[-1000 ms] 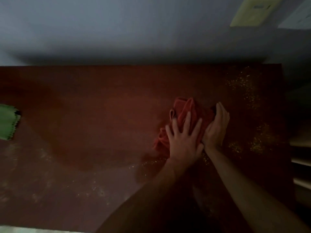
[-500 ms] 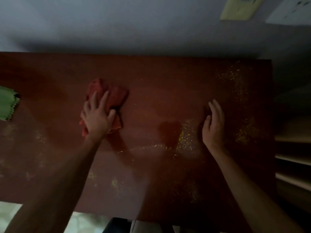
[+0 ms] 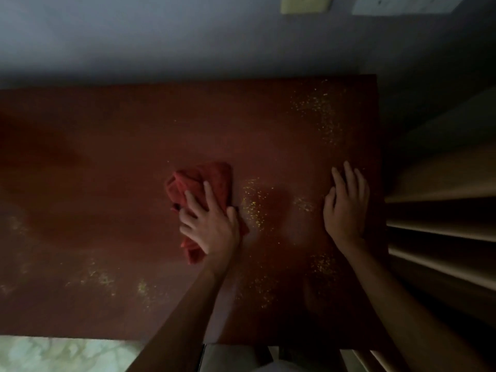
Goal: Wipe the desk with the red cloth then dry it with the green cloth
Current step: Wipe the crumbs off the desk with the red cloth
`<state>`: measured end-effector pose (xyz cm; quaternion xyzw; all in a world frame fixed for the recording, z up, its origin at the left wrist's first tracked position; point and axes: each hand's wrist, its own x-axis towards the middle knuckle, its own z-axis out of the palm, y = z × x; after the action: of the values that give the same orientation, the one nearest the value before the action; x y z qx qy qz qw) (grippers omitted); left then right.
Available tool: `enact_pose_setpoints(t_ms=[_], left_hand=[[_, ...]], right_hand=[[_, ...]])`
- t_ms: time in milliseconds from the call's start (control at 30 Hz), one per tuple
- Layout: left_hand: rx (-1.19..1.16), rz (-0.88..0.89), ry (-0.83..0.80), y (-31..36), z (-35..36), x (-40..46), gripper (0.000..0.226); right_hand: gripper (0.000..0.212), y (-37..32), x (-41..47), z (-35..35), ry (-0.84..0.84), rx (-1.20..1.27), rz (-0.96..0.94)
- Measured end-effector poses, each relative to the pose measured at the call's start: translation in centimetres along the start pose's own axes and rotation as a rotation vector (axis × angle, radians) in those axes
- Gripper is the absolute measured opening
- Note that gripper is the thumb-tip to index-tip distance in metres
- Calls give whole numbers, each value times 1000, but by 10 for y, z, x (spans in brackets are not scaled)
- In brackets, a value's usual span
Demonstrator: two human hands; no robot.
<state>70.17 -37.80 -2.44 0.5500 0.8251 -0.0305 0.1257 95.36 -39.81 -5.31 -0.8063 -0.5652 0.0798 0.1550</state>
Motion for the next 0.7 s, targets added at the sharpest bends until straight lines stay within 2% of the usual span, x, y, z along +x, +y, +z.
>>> enact_pose_setpoints(t_ms=[100, 233, 333, 400, 500, 700], left_hand=[[-24, 139, -34, 57, 11, -33, 87], [1, 434, -112, 111, 21, -71, 89], [42, 618, -96, 111, 24, -66, 91], [24, 668, -75, 89, 20, -55, 90], [-6, 569, -63, 40, 12, -37, 91], [-70, 15, 44, -54, -16, 50, 76]], right_hand=[[46, 1, 0, 0, 1, 19, -3], [48, 3, -1, 1, 26, 90, 16], [47, 6, -1, 2, 54, 142, 25], [49, 5, -1, 2, 45, 147, 14], [49, 2, -2, 1, 41, 121, 7], [50, 0, -1, 1, 42, 129, 13]])
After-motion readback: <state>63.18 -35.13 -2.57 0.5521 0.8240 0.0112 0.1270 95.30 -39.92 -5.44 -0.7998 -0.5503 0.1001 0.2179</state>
